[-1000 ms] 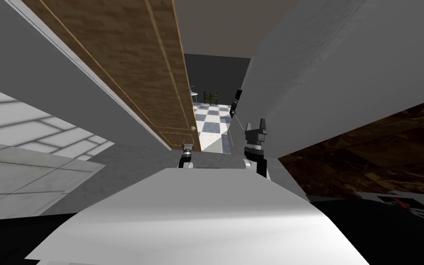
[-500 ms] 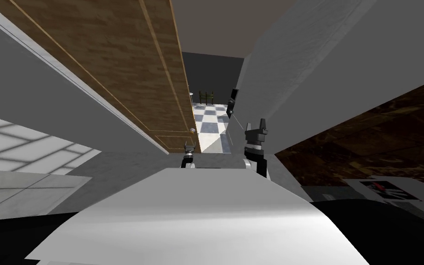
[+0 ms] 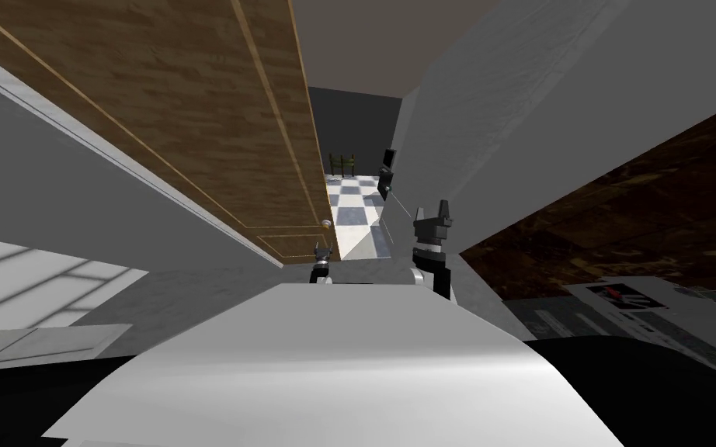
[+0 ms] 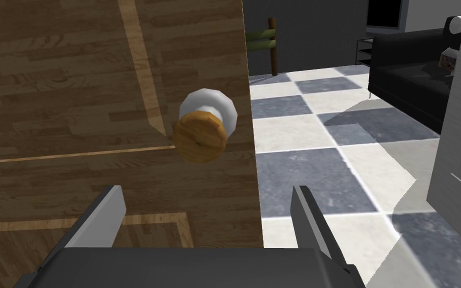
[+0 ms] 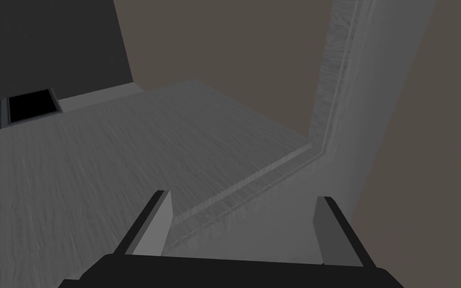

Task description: Push the door open

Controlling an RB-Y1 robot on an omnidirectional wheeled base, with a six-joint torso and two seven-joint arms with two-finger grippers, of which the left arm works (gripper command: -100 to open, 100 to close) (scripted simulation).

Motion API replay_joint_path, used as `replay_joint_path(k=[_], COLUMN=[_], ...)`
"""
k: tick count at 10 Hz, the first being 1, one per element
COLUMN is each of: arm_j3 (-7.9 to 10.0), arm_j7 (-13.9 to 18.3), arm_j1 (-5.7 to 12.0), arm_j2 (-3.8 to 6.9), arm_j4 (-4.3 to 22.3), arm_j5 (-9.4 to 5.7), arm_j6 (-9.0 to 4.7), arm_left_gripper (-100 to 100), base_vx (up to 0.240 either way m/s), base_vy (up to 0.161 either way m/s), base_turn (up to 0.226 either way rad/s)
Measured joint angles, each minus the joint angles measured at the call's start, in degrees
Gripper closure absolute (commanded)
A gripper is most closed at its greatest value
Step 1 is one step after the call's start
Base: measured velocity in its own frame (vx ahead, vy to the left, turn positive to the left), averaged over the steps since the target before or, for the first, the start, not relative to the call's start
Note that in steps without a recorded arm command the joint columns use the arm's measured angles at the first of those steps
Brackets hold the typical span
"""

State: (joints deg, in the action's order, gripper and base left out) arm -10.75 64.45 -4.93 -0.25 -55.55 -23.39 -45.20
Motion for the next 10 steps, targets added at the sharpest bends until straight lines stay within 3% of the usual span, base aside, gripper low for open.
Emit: replay_joint_path(k=[4, 6, 10], arm_j3=[-0.42, -0.51, -0.22], arm_j7=[2.7, 3.8, 4.1], arm_j1=[1.45, 2.0, 1.96], arm_j2=[-1.57, -1.99, 1.26], arm_j4=[4.0, 5.3, 5.4], arm_j5=[-1.01, -1.38, -1.57], arm_j6=[-0.82, -1.08, -1.07], arm_left_gripper=[-100, -100, -100], base_vx=[0.017, 0.048, 0.18], base_vy=[0.123, 0.043, 0.023], base_turn=[-0.09, -0.026, -0.024])
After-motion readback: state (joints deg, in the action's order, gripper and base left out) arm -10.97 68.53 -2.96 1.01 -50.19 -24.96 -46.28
